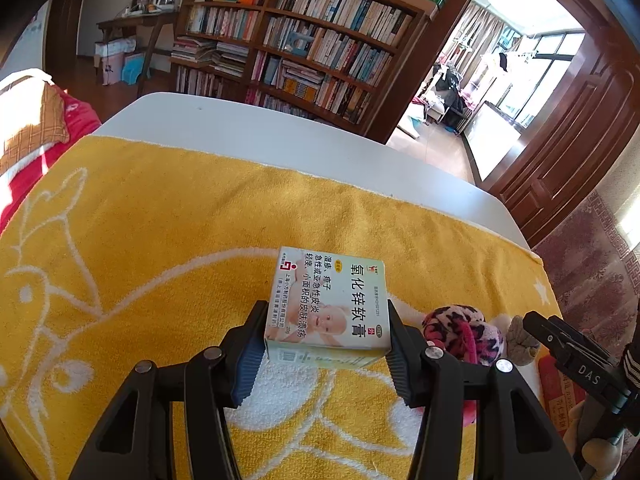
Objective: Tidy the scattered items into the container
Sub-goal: 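Grasp the grey mouse plush with the right gripper while the left gripper lifts the box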
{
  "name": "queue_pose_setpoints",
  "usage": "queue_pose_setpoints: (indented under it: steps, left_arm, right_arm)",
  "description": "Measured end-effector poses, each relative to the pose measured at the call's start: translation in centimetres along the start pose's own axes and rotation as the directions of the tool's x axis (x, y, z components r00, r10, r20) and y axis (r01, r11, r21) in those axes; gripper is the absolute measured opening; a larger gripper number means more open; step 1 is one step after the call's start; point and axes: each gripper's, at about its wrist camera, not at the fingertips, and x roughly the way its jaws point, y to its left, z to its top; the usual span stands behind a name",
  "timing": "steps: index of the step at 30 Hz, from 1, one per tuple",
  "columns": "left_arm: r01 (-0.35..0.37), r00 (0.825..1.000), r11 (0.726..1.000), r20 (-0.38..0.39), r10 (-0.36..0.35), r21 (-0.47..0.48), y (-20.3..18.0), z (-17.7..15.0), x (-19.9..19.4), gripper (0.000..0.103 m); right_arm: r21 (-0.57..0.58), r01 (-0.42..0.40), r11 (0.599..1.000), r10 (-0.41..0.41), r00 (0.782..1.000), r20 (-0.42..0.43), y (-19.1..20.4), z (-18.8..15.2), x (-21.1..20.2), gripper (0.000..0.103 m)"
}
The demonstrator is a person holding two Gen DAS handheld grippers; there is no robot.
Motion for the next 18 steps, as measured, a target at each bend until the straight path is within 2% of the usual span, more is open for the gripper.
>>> queue_pose_setpoints:
  steps: [5,8,10,13,18]
  left_arm:
    - [-0.001,1.0,1.0,-0.007,0.001,0.003,-0.1,-0.1,0.4,0.055]
    - [0.0,1.0,1.0,-0.012,0.0,0.007,-0.2,-0.2,0.6,0.055]
    - [0.001,1.0,1.0,-0.012,-0.001,0.01,-0.4,-0.3,0.6,0.055]
    - [0.005,1.0,1.0,-0.006,-0.005,0.013,-0.7,-0.3,0.3,0.055]
    - [0.016,1.0,1.0,0.015,-0.017,0.024,-1.3,-0.2,-0.6,0.055]
  right_arm:
    - [-0.088,0.045,0.995,-0.052,0.996,-0.073,1.1,-0.1,2.3,0.049]
    - [-0.087,0.04,0.995,-0.05,0.992,-0.12,0.8,-0.7,3.1,0.041]
    - [-0.066,0.027,0.997,-0.034,0.993,-0.109,0.3,-1.0,2.6,0.039]
    - [-0.008,-0.052,0.999,0.051,0.995,-0.089,-0.6,-1.0,1.0,0.037]
    - [0.028,-0.121,0.992,0.121,0.993,0.001,-1.5,-0.7,-3.9,0.037]
